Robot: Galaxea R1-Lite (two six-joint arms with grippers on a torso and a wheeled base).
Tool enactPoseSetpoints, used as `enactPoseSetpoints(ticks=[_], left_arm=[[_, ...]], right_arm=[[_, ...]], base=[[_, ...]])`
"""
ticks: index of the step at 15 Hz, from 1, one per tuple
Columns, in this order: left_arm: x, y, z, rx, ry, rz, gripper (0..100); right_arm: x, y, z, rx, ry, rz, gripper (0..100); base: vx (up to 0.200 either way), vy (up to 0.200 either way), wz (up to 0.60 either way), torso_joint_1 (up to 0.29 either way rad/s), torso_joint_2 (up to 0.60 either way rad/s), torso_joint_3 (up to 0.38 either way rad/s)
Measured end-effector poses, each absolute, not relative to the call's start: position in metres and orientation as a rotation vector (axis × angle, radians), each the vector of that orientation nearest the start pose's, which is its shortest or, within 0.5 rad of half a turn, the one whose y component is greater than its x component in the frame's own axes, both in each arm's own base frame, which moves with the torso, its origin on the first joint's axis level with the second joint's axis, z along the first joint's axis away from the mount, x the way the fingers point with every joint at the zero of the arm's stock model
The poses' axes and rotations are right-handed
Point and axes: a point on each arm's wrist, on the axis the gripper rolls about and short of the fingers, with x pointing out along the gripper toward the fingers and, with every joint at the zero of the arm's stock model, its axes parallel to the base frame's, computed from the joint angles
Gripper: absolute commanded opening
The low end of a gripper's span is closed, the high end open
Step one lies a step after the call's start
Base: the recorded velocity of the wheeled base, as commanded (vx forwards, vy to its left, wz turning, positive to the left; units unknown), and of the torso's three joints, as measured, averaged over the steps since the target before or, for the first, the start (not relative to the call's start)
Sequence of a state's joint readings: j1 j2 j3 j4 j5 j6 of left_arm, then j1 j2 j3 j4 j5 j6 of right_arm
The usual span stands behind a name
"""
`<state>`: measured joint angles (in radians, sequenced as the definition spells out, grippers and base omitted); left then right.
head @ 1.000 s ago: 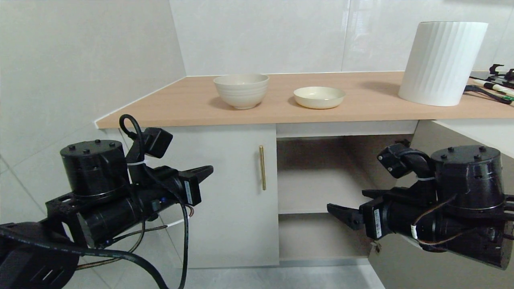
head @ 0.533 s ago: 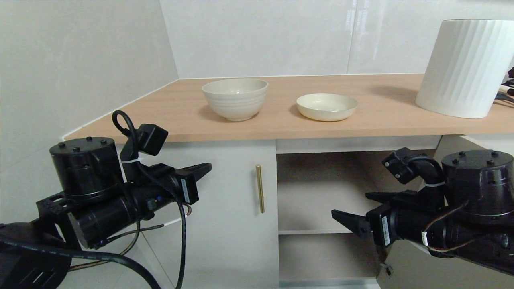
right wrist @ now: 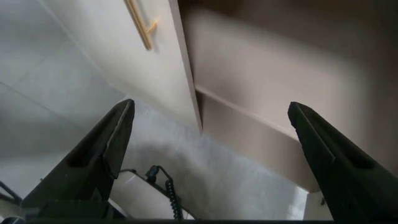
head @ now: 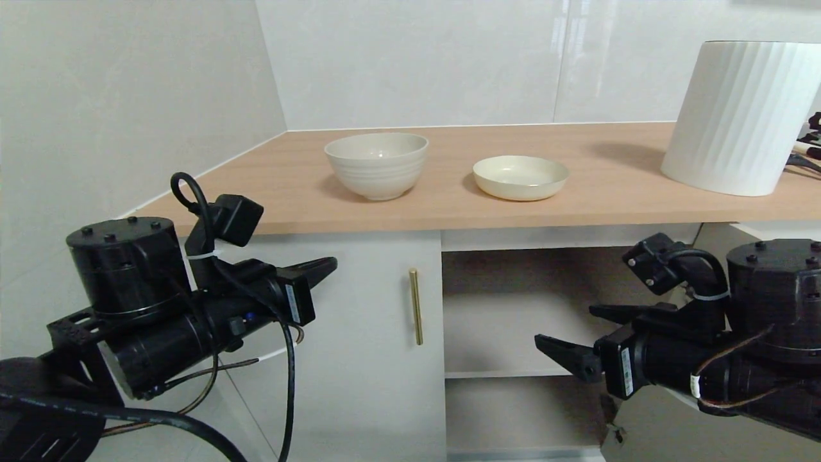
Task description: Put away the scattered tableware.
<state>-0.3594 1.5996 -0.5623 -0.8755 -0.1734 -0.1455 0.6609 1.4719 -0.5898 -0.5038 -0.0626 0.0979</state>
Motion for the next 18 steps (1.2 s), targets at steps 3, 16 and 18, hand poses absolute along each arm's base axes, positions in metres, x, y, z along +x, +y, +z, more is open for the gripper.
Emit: enactPoseSetpoints(ticks=[3,16,18], left_arm=[[0.2447,-0.0959,0.1708,-0.126,0.204,-0.518,0],[0.2465,-0.0967,0.167,-0.124,0.219,-0.515,0],[0.2469,-0.0968,0.1664,-0.124,0.222,-0.515,0]], right_arm=[[0.184,0.142,0.1718,-0.063,0.392,0.595,100],[0.1858,0.1392,0.1702,-0.07,0.395,0.584,100],[0.1859,0.1393,0.17,-0.07,0.396,0.584,100]], base=[[0.0,0.0,0.0,0.071,-0.47,-0.347],[0.0,0.0,0.0,0.151,-0.47,-0.318],[0.0,0.0,0.0,0.2,-0.5,-0.308]])
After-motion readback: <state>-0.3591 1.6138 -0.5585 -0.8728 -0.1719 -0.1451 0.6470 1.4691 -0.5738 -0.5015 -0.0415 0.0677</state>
